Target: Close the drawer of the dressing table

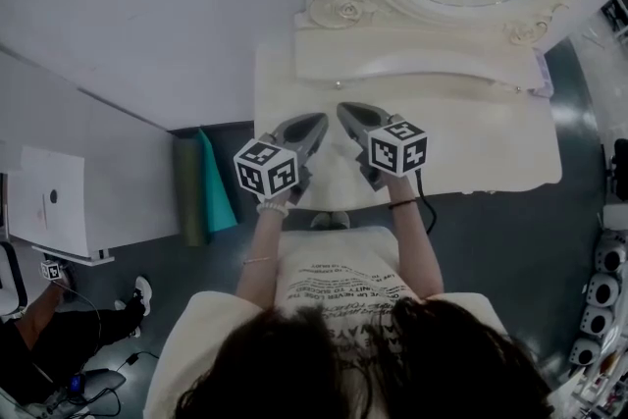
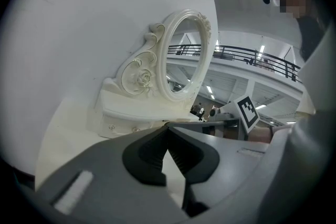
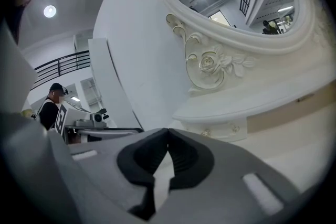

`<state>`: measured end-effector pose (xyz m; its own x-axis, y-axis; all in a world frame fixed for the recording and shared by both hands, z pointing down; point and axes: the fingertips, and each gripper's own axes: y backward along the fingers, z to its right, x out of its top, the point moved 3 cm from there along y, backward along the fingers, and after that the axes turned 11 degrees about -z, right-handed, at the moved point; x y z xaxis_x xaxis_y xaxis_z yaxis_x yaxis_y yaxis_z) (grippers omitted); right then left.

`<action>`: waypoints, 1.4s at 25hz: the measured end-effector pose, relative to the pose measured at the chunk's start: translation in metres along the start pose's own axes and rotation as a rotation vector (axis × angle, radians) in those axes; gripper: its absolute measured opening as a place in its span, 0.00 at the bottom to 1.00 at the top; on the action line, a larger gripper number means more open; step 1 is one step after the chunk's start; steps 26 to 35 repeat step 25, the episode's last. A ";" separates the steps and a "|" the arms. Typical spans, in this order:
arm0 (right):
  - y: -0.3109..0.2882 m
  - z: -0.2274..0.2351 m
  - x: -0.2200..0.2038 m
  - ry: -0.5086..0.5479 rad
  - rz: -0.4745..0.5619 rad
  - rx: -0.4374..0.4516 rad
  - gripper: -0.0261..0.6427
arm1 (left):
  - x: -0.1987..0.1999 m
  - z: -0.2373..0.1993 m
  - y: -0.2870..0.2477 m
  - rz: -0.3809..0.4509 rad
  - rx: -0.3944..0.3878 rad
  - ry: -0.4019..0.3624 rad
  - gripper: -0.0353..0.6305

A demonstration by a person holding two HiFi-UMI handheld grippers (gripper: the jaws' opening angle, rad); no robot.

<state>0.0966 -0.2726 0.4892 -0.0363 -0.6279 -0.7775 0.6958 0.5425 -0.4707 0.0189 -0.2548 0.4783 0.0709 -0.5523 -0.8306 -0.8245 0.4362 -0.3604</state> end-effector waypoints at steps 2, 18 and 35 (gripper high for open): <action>0.001 -0.001 0.001 0.005 0.004 0.000 0.04 | 0.002 0.001 0.000 0.002 -0.002 -0.003 0.04; 0.003 -0.002 0.007 0.022 0.043 0.015 0.04 | 0.003 -0.001 -0.003 0.001 -0.020 -0.012 0.04; 0.006 -0.002 0.007 0.034 0.046 0.012 0.04 | 0.001 0.002 -0.006 -0.013 -0.027 -0.023 0.04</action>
